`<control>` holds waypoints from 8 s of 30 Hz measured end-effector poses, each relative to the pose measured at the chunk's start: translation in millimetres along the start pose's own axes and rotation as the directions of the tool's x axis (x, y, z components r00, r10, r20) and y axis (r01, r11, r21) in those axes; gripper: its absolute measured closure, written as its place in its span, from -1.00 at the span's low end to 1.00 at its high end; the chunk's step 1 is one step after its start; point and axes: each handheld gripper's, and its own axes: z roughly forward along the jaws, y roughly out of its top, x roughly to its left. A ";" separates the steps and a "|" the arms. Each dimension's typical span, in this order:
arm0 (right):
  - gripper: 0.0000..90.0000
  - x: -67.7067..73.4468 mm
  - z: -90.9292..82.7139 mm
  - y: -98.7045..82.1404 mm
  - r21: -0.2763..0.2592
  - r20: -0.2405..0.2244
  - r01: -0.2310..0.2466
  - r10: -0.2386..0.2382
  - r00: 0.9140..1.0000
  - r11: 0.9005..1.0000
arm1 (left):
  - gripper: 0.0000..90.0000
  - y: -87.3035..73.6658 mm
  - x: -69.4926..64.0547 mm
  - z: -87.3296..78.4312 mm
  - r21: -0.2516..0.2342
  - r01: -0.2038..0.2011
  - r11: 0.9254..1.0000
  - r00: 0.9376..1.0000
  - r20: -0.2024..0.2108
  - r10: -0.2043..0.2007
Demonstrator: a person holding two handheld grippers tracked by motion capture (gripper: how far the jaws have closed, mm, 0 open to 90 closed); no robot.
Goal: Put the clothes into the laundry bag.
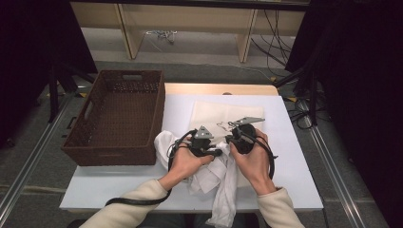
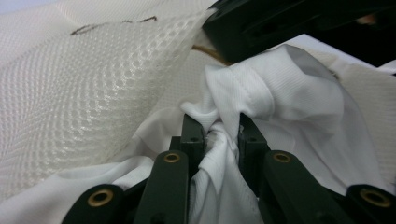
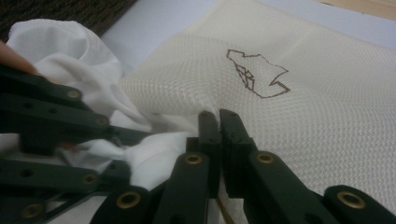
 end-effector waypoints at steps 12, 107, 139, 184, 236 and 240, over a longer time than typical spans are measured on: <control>0.98 3.3 -1.0 -0.7 0.010 0.000 -0.013 0.013 1.000 1.000 | 0.29 -5.3 -2.9 13.1 0.005 -0.040 0.999 0.998 -0.046 0.040; 0.98 5.6 -3.5 1.5 0.006 -0.019 -0.018 0.018 1.000 1.000 | -0.25 -44.4 6.9 -57.8 -0.020 -0.188 0.982 0.978 -0.102 0.185; 0.99 10.2 -3.5 1.3 -0.010 -0.028 0.013 -0.013 1.000 1.000 | 0.86 -11.5 0.2 2.8 -0.030 -0.144 0.989 0.983 -0.122 0.139; 0.98 6.9 -1.1 0.5 0.013 -0.010 -0.010 0.011 1.000 1.000 | 0.88 -18.3 -8.2 -69.2 -0.107 -0.121 0.987 0.993 -0.012 0.120; 0.98 6.1 -7.3 1.9 0.004 -0.022 -0.033 0.033 0.999 0.999 | -0.15 -32.5 -21.6 -30.2 0.021 -0.274 0.962 0.958 -0.082 0.275; 0.98 4.3 -6.5 1.8 -0.004 -0.017 0.003 -0.003 1.000 1.000 | -0.02 -35.5 -25.2 -25.2 0.038 -0.278 0.960 0.958 -0.060 0.279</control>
